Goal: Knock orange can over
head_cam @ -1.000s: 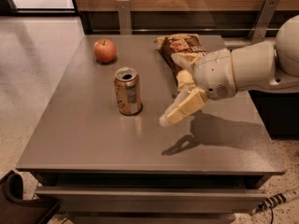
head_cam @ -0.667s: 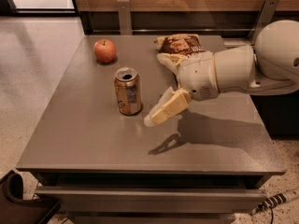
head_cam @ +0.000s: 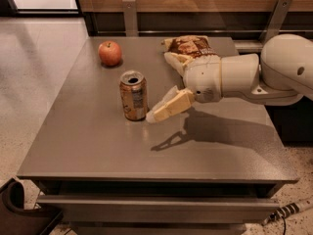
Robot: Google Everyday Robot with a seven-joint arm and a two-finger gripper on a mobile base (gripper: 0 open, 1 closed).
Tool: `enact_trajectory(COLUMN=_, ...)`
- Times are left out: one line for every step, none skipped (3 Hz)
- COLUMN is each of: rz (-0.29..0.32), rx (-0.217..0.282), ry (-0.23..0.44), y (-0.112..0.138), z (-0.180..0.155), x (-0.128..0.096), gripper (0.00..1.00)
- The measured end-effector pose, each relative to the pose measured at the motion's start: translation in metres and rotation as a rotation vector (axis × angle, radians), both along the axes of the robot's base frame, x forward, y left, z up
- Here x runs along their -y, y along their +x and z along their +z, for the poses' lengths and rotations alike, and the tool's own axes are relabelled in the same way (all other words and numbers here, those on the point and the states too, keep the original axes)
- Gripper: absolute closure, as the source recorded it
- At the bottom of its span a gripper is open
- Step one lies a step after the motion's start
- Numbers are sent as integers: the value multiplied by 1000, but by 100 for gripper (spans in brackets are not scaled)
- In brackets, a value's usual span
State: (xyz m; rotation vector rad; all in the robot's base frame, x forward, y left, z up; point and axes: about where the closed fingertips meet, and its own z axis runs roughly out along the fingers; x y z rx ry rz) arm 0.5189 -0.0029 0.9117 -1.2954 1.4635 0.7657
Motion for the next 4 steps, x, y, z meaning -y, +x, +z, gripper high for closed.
enact_trajectory(rz=-20, rx=1, ry=107, y=22, z=-8, x=-12, gripper=0)
enact_trajectory(rz=-27, rx=-11, ry=148, y=28, z=-18, x=-17, gripper=0)
enact_trajectory(rz=-24, rx=-31, ry=142, y=27, z=-30, x=-19, gripper=0)
enact_trajectory(rz=-15, rx=-41, ry=144, y=26, z=-35, x=-23, gripper=0)
